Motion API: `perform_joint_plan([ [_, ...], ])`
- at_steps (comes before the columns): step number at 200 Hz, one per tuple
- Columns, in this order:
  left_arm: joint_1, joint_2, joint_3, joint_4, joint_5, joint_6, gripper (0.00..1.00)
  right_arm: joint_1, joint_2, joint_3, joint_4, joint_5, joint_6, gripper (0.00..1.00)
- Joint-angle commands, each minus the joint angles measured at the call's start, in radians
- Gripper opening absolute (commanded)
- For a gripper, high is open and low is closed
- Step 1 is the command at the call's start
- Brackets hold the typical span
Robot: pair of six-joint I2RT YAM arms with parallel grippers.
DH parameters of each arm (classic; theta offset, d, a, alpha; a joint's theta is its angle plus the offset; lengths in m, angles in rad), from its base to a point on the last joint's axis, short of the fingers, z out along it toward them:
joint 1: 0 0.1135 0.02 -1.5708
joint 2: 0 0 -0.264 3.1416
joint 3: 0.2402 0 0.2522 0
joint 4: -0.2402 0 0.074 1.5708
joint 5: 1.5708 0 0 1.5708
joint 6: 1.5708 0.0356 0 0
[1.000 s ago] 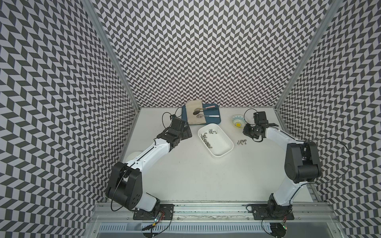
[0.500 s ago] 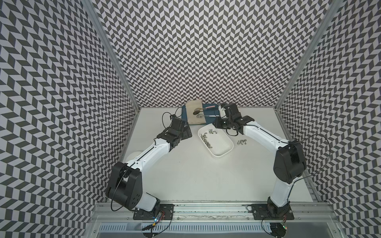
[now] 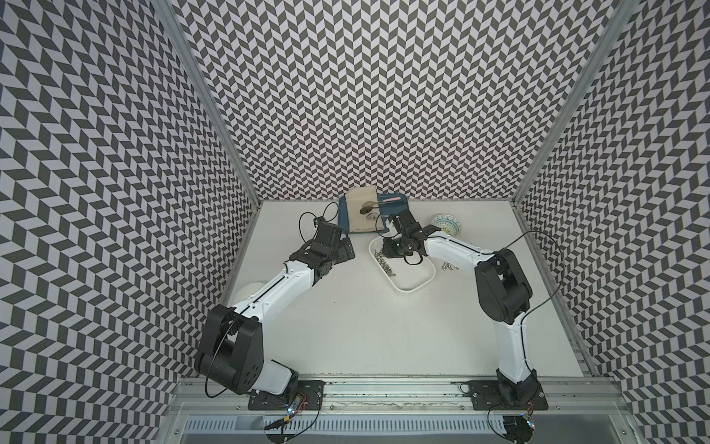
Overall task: Take out the wing nut from the storage box
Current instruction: Pick up the wing nut from the storage box.
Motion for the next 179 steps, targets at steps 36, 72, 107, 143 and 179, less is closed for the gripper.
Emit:
perform_joint_plan([
  [36, 0.005, -0.031, -0.006, -0.018, 0.009, 0.012, 0.96, 0.004, 0.045, 0.017, 0.125, 0.060, 0.111, 0.24],
  [72, 0.008, -0.039, -0.017, -0.020, 0.005, 0.015, 0.96, 0.007, 0.078, 0.036, 0.147, 0.075, 0.153, 0.25],
  [107, 0.011, -0.043, -0.016, -0.023, 0.005, 0.022, 0.96, 0.007, 0.112, 0.059, 0.147, 0.077, 0.172, 0.25],
  [143, 0.016, -0.042, -0.011, -0.028, 0.004, 0.032, 0.96, 0.010, 0.140, 0.076, 0.151, 0.090, 0.184, 0.24],
  [179, 0.024, -0.042, -0.007, -0.029, 0.004, 0.040, 0.96, 0.010, 0.163, 0.089, 0.158, 0.093, 0.195, 0.24],
])
